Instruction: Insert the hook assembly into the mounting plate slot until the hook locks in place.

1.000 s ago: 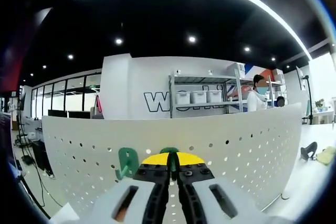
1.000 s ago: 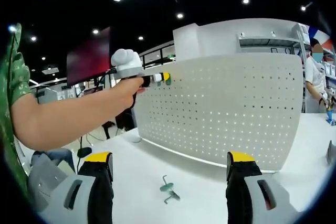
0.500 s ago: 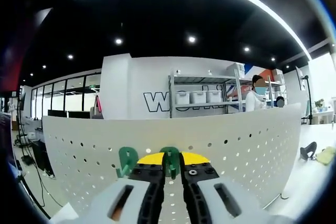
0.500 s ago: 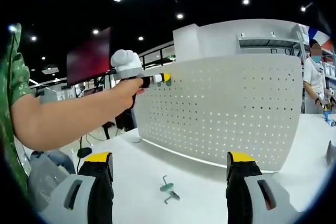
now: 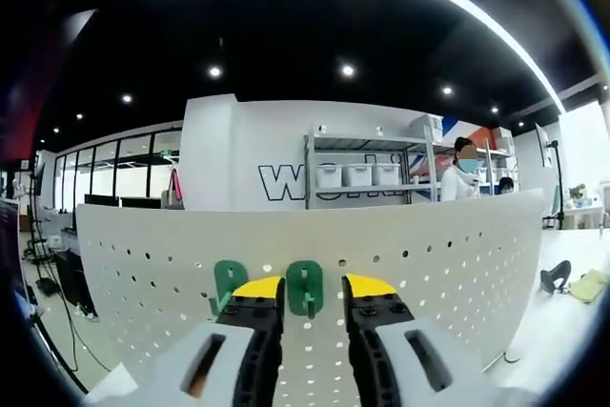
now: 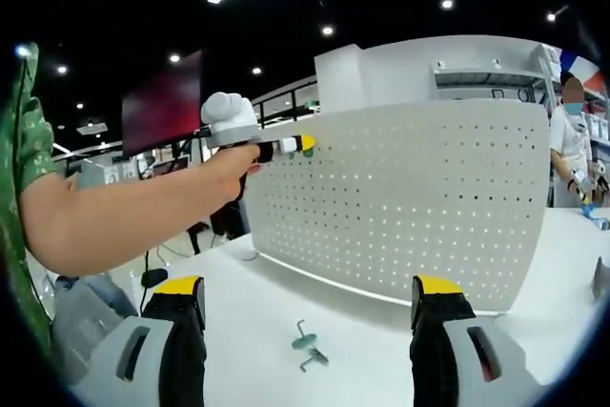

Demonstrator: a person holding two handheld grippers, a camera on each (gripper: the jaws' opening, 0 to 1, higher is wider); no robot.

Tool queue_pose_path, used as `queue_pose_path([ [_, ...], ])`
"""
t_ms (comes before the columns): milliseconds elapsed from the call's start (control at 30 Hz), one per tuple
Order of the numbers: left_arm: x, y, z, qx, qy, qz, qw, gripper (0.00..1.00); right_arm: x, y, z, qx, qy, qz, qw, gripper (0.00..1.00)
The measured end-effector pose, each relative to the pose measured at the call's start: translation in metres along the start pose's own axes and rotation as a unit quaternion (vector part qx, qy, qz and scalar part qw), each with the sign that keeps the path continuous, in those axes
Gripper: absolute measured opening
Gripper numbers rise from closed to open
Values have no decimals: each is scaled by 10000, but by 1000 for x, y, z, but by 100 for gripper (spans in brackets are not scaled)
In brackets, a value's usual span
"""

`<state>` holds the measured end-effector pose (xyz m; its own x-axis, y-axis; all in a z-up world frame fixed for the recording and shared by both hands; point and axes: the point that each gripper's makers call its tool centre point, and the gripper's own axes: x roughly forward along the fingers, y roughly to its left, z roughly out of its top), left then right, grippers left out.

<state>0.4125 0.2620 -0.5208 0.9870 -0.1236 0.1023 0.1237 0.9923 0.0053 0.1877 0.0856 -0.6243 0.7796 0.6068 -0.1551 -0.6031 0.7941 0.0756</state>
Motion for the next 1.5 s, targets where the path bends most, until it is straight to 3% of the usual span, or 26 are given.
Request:
queue_pose_path([
  [300,-4,-2,-4,-80,92,-79,9999,37,0,2,1,-9,-5,8,10000,91],
  [700,-4,-14,-15,-295,336,-363,9983,63,-1,4,2,-15,-15,9,10000,91],
  [1033,-7,-18,-18,-293,430,-487,9975,70,0,5,4,-29,-41,17,10000,91],
  [1500,-26,-26,-21,-139,477,-781,9957,71,-3,10,9,-55,-98,30,9999,91],
])
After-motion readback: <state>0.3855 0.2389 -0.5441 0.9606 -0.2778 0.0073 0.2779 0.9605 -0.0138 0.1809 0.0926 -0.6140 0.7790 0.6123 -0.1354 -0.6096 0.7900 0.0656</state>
